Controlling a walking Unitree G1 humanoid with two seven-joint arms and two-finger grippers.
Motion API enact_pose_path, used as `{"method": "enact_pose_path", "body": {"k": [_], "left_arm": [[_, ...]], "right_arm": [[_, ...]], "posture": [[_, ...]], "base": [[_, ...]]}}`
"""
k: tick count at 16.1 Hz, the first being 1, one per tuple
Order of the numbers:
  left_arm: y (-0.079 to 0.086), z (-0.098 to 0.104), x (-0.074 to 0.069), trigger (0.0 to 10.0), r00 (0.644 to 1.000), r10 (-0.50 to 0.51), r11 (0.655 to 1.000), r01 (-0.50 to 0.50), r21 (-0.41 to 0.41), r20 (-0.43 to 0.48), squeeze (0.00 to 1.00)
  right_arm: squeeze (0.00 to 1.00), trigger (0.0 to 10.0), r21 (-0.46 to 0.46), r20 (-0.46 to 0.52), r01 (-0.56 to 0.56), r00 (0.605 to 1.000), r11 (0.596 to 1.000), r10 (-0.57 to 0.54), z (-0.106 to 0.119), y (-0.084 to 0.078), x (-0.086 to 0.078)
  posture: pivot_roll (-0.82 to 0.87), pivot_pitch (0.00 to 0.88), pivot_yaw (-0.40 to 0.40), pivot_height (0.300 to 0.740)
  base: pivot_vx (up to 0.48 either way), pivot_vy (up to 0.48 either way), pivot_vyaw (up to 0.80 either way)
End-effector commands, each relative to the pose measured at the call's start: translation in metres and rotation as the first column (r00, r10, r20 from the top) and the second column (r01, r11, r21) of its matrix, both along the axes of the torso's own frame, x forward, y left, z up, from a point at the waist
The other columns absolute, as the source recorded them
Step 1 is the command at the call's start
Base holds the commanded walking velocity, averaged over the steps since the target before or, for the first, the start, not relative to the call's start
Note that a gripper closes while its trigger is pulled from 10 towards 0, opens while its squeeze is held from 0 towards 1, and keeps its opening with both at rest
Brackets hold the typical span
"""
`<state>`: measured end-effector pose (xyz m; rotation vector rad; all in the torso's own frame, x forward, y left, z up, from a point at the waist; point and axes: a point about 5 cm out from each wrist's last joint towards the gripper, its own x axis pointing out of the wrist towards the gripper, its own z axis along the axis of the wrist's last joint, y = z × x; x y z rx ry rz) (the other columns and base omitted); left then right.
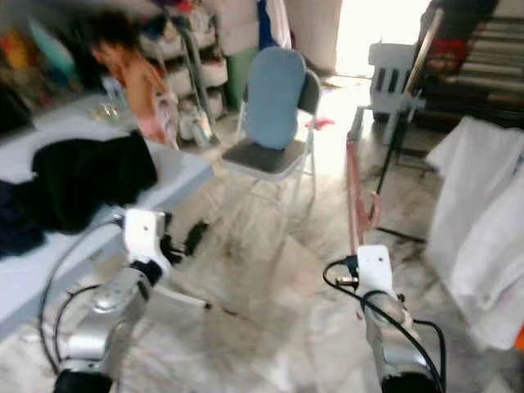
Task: Hang hanger
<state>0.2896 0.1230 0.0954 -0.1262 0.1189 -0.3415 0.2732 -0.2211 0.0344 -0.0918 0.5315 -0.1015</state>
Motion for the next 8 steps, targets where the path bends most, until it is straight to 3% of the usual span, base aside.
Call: {"method": "enact_pose_path", "body": {"k": [1, 6, 7, 8], "left_arm": [[0.003, 0.006, 0.008, 10.0, 1.0, -0.006, 1.0, 0.006, 0.005, 0.017, 0.0], [0.007, 0.004, 0.014, 10.0, 0.999, 0.039, 0.999, -0.039, -0.009, 0.001, 0.0], [0.006, 0.007, 0.016, 10.0, 0.999, 0.036, 0.999, -0.036, 0.004, 0.002, 0.0], [0.003, 0.004, 0.017, 10.0, 1.0, 0.03, 0.999, -0.03, 0.012, -0.006, 0.0]], "right_arm": [[0.0, 10.0, 0.01, 0.042, -0.015, 0.999, 1.0, 0.014, 0.008, 0.004, 0.002], [0.0, 10.0, -0.001, 0.053, 0.022, 0.998, 1.0, -0.022, 0.012, -0.004, -0.002], [0.0, 10.0, -0.026, 0.07, 0.001, 0.998, 1.0, 0.001, 0.018, -0.002, 0.003], [0.0, 10.0, -0.06, 0.068, -0.012, 0.998, 0.998, 0.016, 0.021, -0.002, 0.005]], "posture": [[-0.2, 0.0, 0.111, 0.74], [-0.19, 0.0, 0.116, 0.74], [-0.22, 0.0, 0.146, 0.74], [-0.24, 0.0, 0.115, 0.74]], "base": [[0.337, 0.341, 0.0], [0.396, 0.114, 0.0], [0.0, 0.0, 0.0], [0.0, 0.0, 0.0]]}}
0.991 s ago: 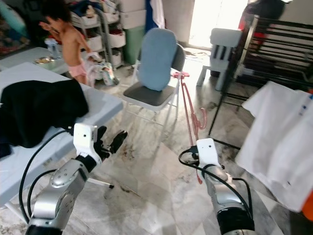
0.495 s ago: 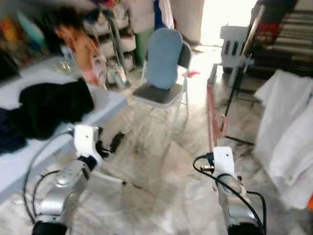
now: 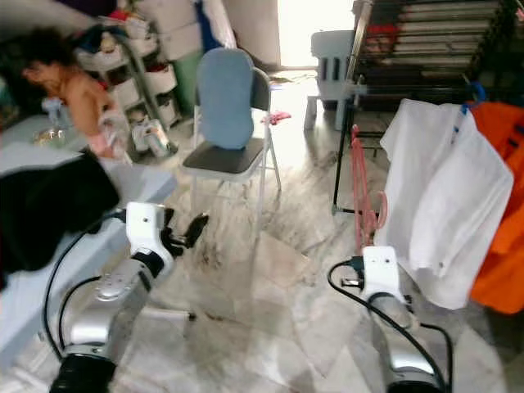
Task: Hang hanger
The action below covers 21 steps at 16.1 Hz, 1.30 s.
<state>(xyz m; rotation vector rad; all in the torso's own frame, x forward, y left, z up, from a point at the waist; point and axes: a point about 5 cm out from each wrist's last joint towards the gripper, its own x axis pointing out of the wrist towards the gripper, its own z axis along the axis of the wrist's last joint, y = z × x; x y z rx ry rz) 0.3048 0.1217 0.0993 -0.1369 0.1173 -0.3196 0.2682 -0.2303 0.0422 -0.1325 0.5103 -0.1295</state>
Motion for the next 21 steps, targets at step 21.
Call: {"method": "enact_pose_path", "body": {"k": [21], "left_arm": [[0.027, -0.003, -0.021, 10.0, 0.971, 0.235, 0.972, -0.235, 0.001, 0.052, 0.0]], "right_arm": [[0.0, 10.0, 0.008, 0.24, -0.141, 0.961, 0.99, 0.135, 0.025, 0.051, 0.023]], "posture": [[-0.11, 0.0, -0.01, 0.74]], "base": [[0.013, 0.0, -0.04]]}}
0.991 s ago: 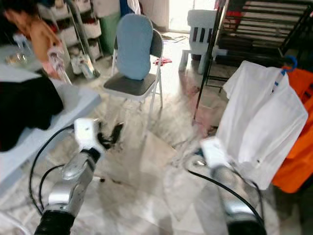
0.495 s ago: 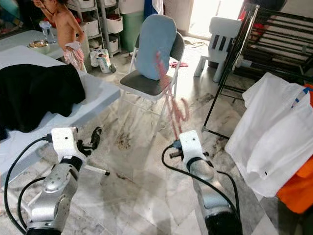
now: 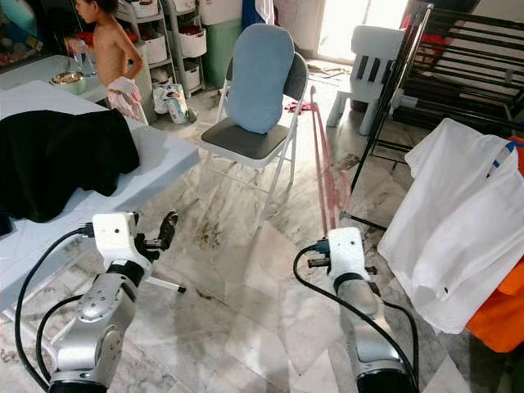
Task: Hang hanger
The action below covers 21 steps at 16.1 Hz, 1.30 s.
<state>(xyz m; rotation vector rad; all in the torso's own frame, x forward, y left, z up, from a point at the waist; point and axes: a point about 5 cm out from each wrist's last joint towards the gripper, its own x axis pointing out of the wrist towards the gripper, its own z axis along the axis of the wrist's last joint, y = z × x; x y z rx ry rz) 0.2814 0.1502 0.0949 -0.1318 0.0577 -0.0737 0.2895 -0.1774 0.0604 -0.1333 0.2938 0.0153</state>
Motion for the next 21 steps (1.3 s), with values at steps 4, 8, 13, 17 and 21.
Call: {"method": "enact_pose_path", "body": {"k": [4, 8, 13, 17, 21], "left_arm": [[-0.005, 0.001, 0.004, 10.0, 1.0, -0.026, 1.0, 0.026, -0.018, 0.013, 0.0], [-0.005, 0.001, 0.006, 10.0, 0.999, -0.044, 0.999, 0.044, -0.019, 0.014, 0.0], [-0.008, -0.001, 0.011, 10.0, 0.998, -0.057, 0.998, 0.057, -0.008, -0.007, 0.0], [-0.01, 0.0, 0.016, 10.0, 0.998, -0.059, 0.998, 0.059, 0.007, -0.022, 0.0], [-0.005, -0.003, 0.017, 10.0, 0.998, -0.02, 0.998, 0.023, 0.061, -0.057, 0.0]], "right_arm": [[0.0, 10.0, 0.004, 0.035, 0.004, 0.999, 1.0, -0.004, 0.005, 0.001, 0.003], [0.0, 10.0, 0.01, 0.04, 0.003, 0.999, 1.0, -0.004, 0.006, 0.006, 0.005], [0.0, 10.0, 0.036, 0.003, -0.007, 1.0, 0.999, 0.007, -0.002, 0.011, -0.001], [0.0, 10.0, 0.115, -0.21, -0.04, 0.976, 0.993, 0.063, -0.027, 0.017, -0.014], [0.0, 10.0, 0.226, -0.357, -0.133, 0.91, 0.965, 0.209, -0.038, 0.035, -0.028]], "posture": [[-0.11, 0.0, -0.016, 0.74], [-0.12, 0.0, -0.001, 0.74], [-0.15, 0.0, 0.032, 0.74], [-0.15, 0.0, 0.037, 0.74], [-0.15, 0.0, 0.034, 0.74]], "base": [[0.364, 0.0, -0.8], [0.446, 0.0, -0.8], [0.43, 0.098, -0.29], [0.383, 0.285, 0.0], [0.323, 0.354, 0.0]]}}
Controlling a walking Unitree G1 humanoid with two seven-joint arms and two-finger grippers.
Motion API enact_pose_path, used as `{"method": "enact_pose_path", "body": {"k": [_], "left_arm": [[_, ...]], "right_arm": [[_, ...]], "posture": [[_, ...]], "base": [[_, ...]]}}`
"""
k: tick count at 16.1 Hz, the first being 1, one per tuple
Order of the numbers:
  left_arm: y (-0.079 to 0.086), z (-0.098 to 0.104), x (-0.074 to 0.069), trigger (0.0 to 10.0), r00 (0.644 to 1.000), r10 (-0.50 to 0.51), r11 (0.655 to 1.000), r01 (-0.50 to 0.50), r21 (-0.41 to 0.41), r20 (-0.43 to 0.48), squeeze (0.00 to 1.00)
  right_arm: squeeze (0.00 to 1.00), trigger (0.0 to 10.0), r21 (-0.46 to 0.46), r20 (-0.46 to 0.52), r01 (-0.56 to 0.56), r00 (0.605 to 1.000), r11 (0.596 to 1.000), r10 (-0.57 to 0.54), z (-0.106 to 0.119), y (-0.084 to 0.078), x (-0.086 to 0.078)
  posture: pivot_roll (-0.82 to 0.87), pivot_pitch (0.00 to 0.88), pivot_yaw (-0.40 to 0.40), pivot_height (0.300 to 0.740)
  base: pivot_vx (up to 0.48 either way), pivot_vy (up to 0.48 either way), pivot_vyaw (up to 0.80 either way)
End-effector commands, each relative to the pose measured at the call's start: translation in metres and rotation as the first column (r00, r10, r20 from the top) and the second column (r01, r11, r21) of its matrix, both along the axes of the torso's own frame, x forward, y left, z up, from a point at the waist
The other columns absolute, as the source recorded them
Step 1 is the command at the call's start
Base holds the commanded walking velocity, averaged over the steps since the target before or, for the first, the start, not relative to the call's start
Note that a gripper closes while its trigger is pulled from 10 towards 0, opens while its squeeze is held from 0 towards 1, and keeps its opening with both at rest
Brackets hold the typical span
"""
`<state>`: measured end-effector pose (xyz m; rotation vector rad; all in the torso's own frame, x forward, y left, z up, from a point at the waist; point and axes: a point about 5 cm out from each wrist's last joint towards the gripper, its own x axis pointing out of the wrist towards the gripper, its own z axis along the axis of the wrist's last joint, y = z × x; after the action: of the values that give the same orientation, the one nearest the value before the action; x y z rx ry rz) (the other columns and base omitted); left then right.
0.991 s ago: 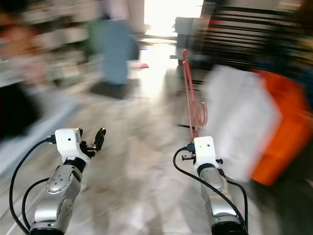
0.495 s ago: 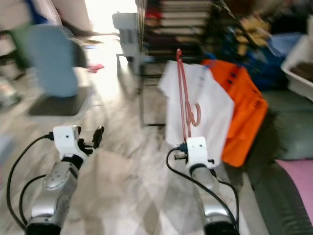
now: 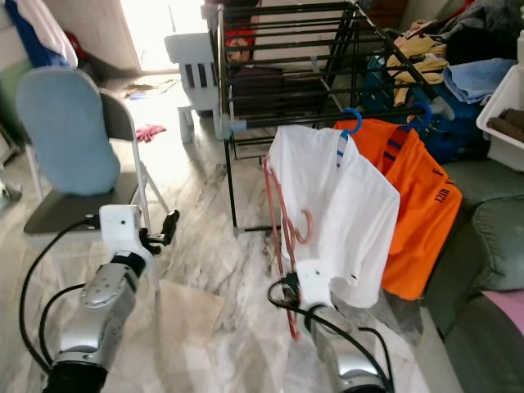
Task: Hang hanger
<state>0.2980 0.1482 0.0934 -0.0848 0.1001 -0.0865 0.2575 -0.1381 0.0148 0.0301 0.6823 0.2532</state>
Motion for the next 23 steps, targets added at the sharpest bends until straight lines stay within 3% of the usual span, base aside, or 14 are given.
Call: {"method": "enact_pose_path", "body": {"k": [1, 4, 8, 13, 15, 18, 21, 23], "left_arm": [[-0.001, -0.003, 0.0, 10.0, 1.0, 0.005, 1.0, -0.004, 0.026, -0.026, 0.0], [0.0, -0.004, 0.002, 10.0, 0.999, 0.016, 0.998, -0.013, 0.059, -0.035, 0.0], [0.0, -0.005, 0.005, 10.0, 0.997, 0.062, 0.988, -0.056, 0.141, -0.039, 0.0], [-0.004, -0.007, 0.003, 10.0, 0.994, 0.096, 0.986, -0.089, 0.141, -0.046, 0.0], [-0.001, -0.009, -0.001, 10.0, 0.992, 0.12, 0.984, -0.112, 0.14, -0.048, 0.0], [0.01, -0.007, -0.012, 10.0, 0.983, 0.178, 0.975, -0.172, 0.142, -0.034, 0.0], [0.014, -0.005, -0.012, 10.0, 0.981, 0.19, 0.97, -0.184, 0.156, -0.027, 0.0], [0.021, 0.0, -0.015, 10.0, 0.982, 0.189, 0.967, -0.184, 0.174, -0.013, 0.0]], "right_arm": [[0.0, 10.0, 0.009, -0.014, 0.003, 1.0, 1.0, -0.003, 0.006, -0.003, 0.003], [0.0, 10.0, -0.02, -0.068, 0.047, 0.996, 0.999, -0.049, 0.004, -0.012, 0.005], [0.0, 10.0, -0.049, -0.034, 0.044, 0.998, 0.998, -0.046, 0.009, -0.015, 0.009], [0.0, 10.0, -0.079, -0.031, 0.028, 0.999, 0.996, -0.031, 0.009, -0.018, 0.009], [0.0, 10.0, -0.079, -0.033, 0.015, 0.999, 0.997, -0.018, 0.009, -0.016, 0.009], [0.0, 10.0, -0.062, -0.038, -0.052, 0.998, 0.997, 0.05, 0.009, 0.0, 0.019], [0.0, 10.0, -0.048, -0.02, -0.047, 0.999, 0.998, 0.046, 0.012, 0.007, 0.027], [0.0, 10.0, -0.022, -0.026, -0.047, 0.999, 0.999, 0.046, 0.01, 0.013, 0.021]], "posture": [[-0.15, 0.0, 0.036, 0.74], [-0.15, 0.0, 0.038, 0.74], [-0.15, 0.0, 0.041, 0.74], [-0.15, 0.0, 0.027, 0.74], [-0.12, 0.0, -0.007, 0.74], [-0.06, 0.0, -0.052, 0.74], [-0.04, 0.0, -0.028, 0.74], [-0.05, 0.0, -0.004, 0.74]], "base": [[0.315, 0.364, 0.0], [0.32, 0.359, 0.0], [0.142, 0.178, 0.0], [0.0, 0.0, 0.2], [0.0, 0.0, 0.73], [0.0, 0.0, 0.0], [0.0, 0.0, 0.0], [0.0, 0.0, 0.0]]}}
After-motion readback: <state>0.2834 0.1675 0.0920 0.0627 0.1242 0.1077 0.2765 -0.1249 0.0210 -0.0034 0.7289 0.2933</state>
